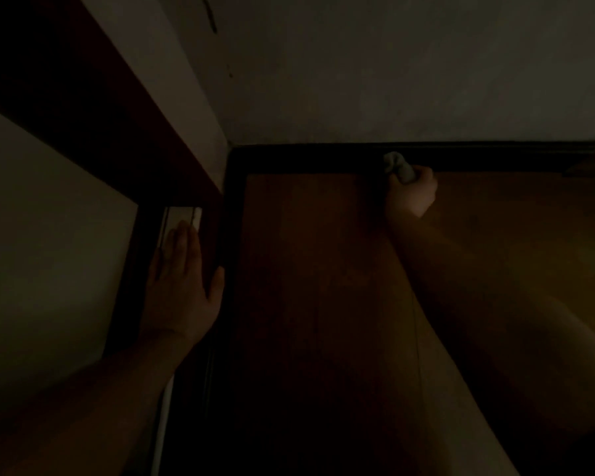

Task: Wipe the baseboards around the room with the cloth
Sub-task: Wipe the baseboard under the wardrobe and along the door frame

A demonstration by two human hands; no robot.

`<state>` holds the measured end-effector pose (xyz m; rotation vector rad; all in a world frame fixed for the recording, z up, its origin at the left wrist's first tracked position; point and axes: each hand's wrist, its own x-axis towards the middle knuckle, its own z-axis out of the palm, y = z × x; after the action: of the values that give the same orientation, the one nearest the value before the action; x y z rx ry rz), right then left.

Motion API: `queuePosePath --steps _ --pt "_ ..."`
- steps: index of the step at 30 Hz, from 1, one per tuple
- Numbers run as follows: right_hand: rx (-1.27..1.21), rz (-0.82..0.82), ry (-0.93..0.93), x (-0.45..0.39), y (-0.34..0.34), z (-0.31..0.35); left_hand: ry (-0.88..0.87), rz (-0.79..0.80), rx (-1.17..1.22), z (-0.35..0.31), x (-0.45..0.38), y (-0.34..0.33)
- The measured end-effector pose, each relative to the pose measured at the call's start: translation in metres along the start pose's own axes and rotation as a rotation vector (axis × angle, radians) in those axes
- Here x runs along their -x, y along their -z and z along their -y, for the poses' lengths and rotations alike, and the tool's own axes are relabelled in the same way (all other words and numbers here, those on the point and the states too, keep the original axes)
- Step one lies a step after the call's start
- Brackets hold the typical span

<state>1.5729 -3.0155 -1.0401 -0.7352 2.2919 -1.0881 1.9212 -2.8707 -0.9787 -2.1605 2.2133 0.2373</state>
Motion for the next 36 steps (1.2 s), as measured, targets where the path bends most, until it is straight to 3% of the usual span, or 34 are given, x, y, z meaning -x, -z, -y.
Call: queuePosePath --steps 5,12,16,27,31,36 --pt "-0.025 0.067 0.132 0.018 0.007 -0.005 0.001 0.001 0.005 0.0 0.0 0.001" --pt "-0.145 0.327 0.32 0.109 -0.067 0.022 0.011 0.021 0.034 0.0 0.0 0.001" --pt "-0.23 0.425 0.324 0.152 -0.108 0.048 0.008 0.028 0.017 -0.002 0.002 0.004" --pt "-0.287 0.293 0.156 0.154 -0.153 0.087 -0.004 0.016 0.039 0.001 0.002 -0.002" --pt "-0.288 0.214 0.046 0.137 -0.139 0.081 0.003 0.039 0.014 0.0 0.002 0.001" --pt "-0.189 0.181 0.066 0.09 -0.096 0.055 0.0 0.039 0.027 -0.001 0.002 0.004"
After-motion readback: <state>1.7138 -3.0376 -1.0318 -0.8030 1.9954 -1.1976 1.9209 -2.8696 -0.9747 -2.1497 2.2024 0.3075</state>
